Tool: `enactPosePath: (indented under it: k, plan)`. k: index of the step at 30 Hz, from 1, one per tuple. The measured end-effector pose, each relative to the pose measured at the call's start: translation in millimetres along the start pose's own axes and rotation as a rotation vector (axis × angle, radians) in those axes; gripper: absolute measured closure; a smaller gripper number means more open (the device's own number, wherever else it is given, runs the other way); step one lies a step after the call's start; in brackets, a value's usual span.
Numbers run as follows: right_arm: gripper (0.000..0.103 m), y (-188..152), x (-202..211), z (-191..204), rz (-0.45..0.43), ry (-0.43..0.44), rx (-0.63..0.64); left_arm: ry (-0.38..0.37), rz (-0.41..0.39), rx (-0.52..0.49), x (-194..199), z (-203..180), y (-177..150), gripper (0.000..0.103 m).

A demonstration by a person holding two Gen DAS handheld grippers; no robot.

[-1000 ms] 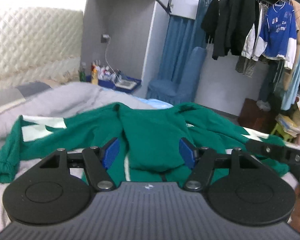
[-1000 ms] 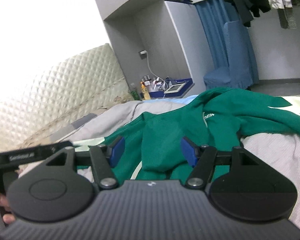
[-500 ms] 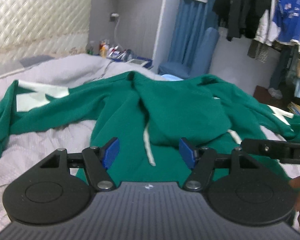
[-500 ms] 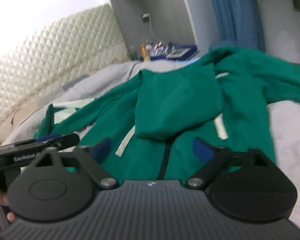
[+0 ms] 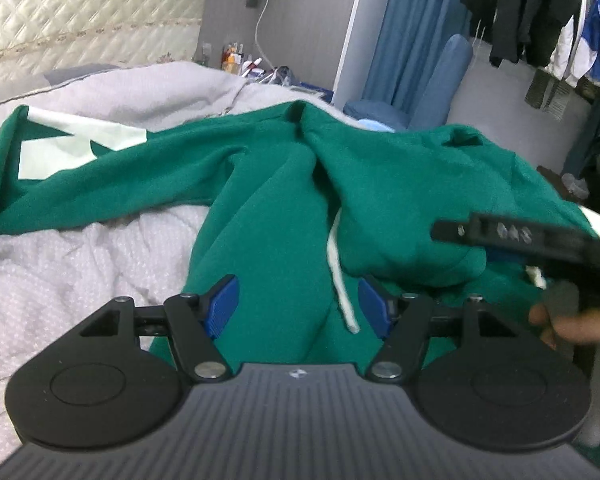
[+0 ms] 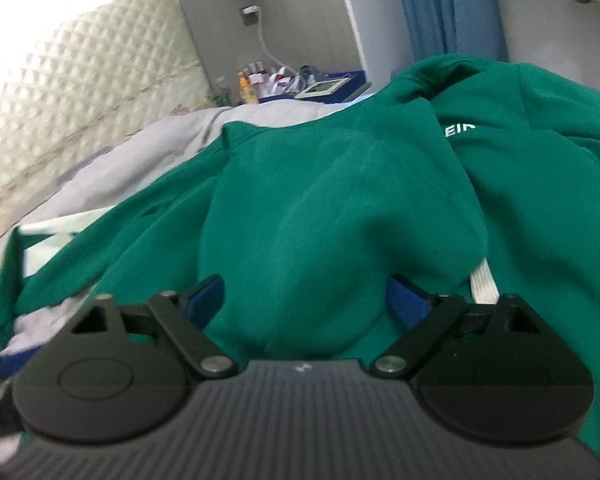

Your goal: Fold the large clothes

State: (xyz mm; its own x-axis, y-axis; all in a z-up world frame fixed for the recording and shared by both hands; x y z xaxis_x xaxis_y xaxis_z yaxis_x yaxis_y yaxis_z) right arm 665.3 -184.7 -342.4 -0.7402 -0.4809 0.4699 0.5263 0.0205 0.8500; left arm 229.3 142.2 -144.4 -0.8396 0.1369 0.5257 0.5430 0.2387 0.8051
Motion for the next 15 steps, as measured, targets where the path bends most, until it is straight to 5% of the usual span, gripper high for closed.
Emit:
enactPosePath:
  k: [3,5,9,15]
  plan:
    - [0.048,5.8,-12.8,4.5,0.001,-0.062,0.015,0.0,0.022,0.009,-4.1,4.7,-6.1,0.032]
    - [0.083,14.9,-11.5,7.1,-0.035,-0.078,0.02,-0.008,0.02,0.022,-2.8,6.1,-5.9,0.032]
    - [0.088,57.2,-16.7,19.6,-0.083,-0.091,0.074,0.0,0.001,0.014,1.2,5.2,-1.2,0.032]
    - [0.09,178.5,-38.2,45.7,-0.224,-0.113,0.121,-0.05,-0.009,0.089,-4.1,17.6,1.8,0.032]
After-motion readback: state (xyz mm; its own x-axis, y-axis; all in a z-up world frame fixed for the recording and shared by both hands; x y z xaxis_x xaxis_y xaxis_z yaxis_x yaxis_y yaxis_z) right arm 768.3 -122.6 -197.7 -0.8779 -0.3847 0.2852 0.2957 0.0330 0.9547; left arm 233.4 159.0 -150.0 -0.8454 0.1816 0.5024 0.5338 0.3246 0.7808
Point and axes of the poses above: each gripper's, at about its wrist camera, not at the fingertips, and x roughly against the way its jaws point, z to its left, y to its top, the point moved 4 cm from there along -x, roughly the way its jaws point, and after that the axes turned 11 degrees about -y, right-handed, at the moved point
